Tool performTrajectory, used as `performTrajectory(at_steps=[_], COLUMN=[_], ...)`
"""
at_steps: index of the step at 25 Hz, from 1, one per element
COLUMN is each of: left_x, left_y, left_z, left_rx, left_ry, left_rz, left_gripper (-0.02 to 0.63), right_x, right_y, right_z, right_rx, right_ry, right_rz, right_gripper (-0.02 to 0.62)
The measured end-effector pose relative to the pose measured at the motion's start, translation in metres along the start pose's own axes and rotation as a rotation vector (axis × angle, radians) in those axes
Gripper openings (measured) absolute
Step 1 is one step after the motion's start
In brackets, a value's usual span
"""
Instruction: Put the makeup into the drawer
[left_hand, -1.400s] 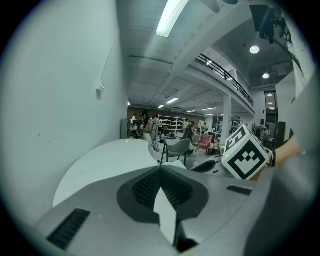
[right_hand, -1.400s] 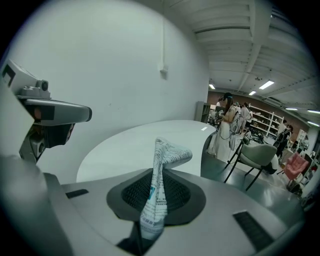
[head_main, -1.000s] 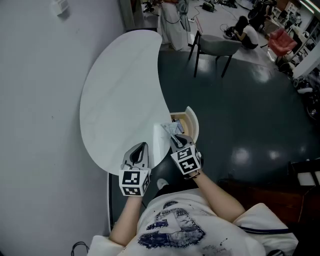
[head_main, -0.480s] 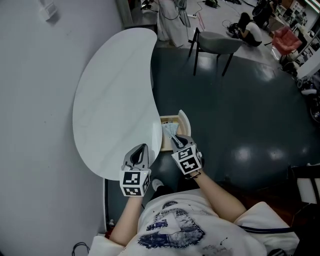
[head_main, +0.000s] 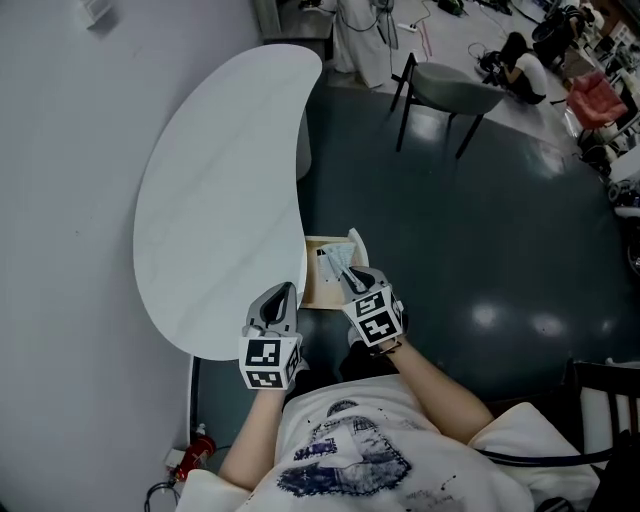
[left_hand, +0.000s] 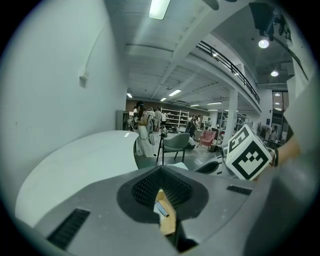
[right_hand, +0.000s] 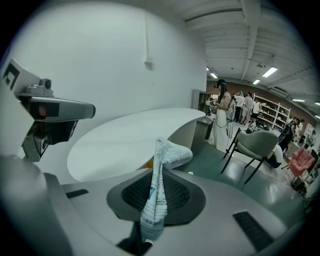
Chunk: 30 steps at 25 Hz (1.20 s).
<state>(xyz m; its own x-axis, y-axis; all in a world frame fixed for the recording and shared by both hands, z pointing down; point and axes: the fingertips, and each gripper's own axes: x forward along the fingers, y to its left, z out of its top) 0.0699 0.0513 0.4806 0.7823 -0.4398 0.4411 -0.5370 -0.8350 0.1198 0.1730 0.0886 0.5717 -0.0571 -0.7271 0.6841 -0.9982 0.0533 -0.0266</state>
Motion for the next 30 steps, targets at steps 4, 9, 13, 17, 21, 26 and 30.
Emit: performTrajectory(at_steps=[4, 9, 13, 17, 21, 26, 30], left_x=[0.013, 0.025, 0.034, 0.043, 0.05, 0.058, 0.063], left_y=[-0.007, -0.009, -0.005, 0.0, 0.002, 0.005, 0.013], left_z=[-0.005, -0.014, -0.019, -0.029, -0.038, -0.05, -0.059], left_rx=[-0.02, -0.044, -0.061, -0.071, -0.084, -0.076, -0.076], left_ry=[0.006, 0.023, 0.027, 0.036, 0.043, 0.065, 0.077], left_rz=[0.033, 0.074, 0.103, 0.128, 0.14, 0.14, 0.146], left_gripper=[0.046, 0.046, 0.046, 0.046, 0.047, 0.046, 0.046], right_x=[0.008, 0.021, 0.036, 0.047, 0.057, 0.076, 0.093], right_y=[-0.013, -0.015, -0.013, -0.011, -0.01, -0.008, -0.002], right_z=[-0.007, -0.018, -0.029, -0.037, -0.046, -0.06, -0.07], right_rx=[-0.016, -0.04, -0.069, -0.11, -0.129, -0.142, -0.151], right_ry=[0.012, 0.039, 0.074, 0.094, 0.12, 0.156, 0.187], right_rz=[0.036, 0.095, 0.138, 0.174, 0.201, 0.222, 0.24], right_gripper=[0.066, 0.066, 0.066, 0.066, 0.066, 0.066, 0.066])
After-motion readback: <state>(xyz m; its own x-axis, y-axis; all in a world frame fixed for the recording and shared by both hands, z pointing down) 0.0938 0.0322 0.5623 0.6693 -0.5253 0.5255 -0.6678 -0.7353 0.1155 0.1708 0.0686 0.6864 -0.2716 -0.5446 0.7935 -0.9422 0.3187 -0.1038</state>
